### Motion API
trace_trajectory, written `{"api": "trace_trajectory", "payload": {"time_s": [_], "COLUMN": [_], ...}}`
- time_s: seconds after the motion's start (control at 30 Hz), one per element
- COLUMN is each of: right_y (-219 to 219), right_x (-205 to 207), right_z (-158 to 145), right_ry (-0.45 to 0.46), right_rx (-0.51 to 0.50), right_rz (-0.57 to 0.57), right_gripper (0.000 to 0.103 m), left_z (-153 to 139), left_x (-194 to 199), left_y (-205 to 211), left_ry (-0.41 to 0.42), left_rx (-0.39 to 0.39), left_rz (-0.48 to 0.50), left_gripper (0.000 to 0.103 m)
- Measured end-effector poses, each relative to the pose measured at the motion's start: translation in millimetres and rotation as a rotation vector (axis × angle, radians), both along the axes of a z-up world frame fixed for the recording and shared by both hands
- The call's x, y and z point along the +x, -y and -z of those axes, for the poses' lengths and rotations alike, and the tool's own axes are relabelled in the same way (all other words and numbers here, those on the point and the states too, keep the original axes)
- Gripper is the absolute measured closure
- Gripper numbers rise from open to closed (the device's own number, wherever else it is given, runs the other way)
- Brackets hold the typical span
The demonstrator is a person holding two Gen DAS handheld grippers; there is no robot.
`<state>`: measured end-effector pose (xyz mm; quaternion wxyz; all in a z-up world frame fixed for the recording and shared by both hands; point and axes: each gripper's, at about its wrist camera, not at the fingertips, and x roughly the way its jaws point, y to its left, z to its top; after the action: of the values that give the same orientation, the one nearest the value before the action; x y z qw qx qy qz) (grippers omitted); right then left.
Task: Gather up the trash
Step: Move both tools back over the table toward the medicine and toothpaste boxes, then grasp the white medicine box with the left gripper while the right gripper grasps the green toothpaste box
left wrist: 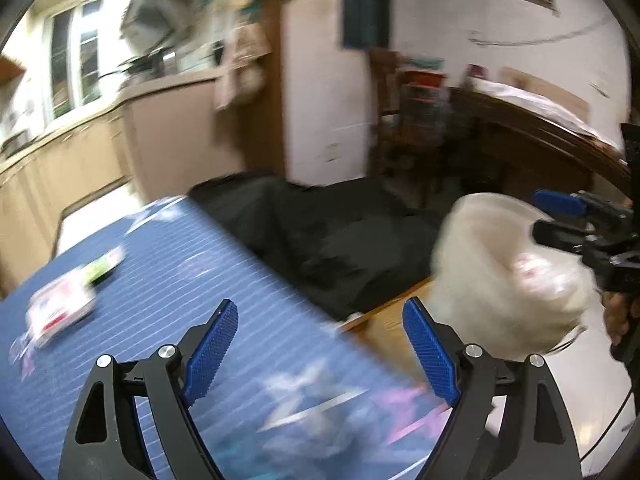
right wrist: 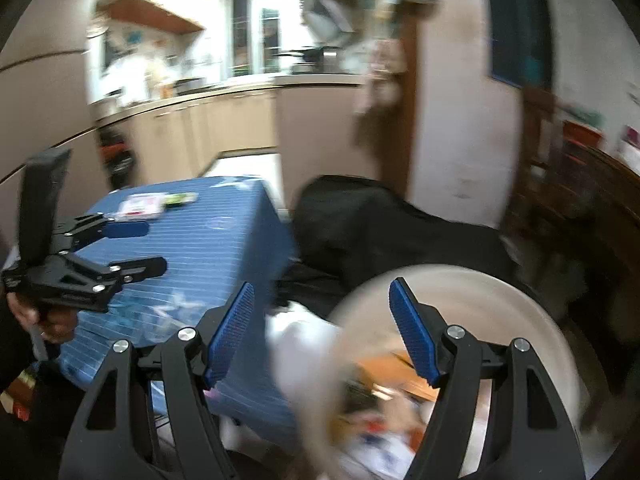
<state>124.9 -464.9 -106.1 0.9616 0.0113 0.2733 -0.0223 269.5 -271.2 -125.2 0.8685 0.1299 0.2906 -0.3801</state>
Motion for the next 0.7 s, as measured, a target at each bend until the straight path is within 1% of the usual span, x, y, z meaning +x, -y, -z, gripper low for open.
{"api": "trace_trajectory", "payload": {"time_s": [0.03, 0.07, 0.13, 0.17, 0.27, 0.37, 0.43, 0.53, 0.57, 0.63, 0.7], "right_y": [-17.3, -27.8, -53.3, -66.9, -96.0, -117.2, -125.7, -131.2, -133.0, -137.2, -143.5], "right_x": [16.2, 27.6, 54.7, 71.2, 111.2, 138.0, 151.9, 165.3, 174.6, 189.0, 208.7], "right_z": [1.2, 2.3, 6.8, 10.1, 15.3, 16.3, 16.1, 21.0, 23.9, 28.6, 31.2], "right_ry": [-0.007, -0.015, -0.037, -0.056, -0.1, -0.117, -0.117, -0.131, -0.145, -0.168, -0.203], "right_rx": [-0.004, -0.01, -0.03, -0.036, -0.039, -0.039, -0.035, -0.022, -0.02, -0.028, -0.037], "right_rz": [-0.053, -0.083, -0.15, -0.189, -0.265, -0.296, -0.312, -0.328, -0.331, -0.337, -0.369], "right_gripper": [0.036, 0.036, 0.036, 0.036, 0.035, 0.032, 0.029, 0.028, 0.028, 0.028, 0.028], "left_z": [3.6, 5.0, 10.2, 13.2, 14.0, 10.5, 10.2, 16.1, 18.8, 22.8, 29.5], "left_x": [12.0, 21.2, 42.1, 58.1, 95.1, 134.4, 166.3, 198.4, 208.0, 220.2, 234.6], "left_y": [-23.8, -38.5, -71.5, -93.2, -135.5, -169.5, -190.0, -198.2, -197.6, -191.6, -182.6], "left_ry": [0.003, 0.007, -0.01, -0.029, -0.015, 0.017, -0.012, -0.022, -0.02, 0.002, 0.009], "left_rx": [0.014, 0.025, 0.049, 0.069, 0.123, 0.159, 0.163, 0.212, 0.231, 0.261, 0.294], "left_rz": [-0.046, -0.077, -0.116, -0.115, -0.089, -0.099, -0.051, 0.002, 0.037, 0.084, 0.137], "left_gripper": [0.014, 0.013, 0.009, 0.008, 0.005, 0.005, 0.005, 0.005, 0.005, 0.005, 0.005]}}
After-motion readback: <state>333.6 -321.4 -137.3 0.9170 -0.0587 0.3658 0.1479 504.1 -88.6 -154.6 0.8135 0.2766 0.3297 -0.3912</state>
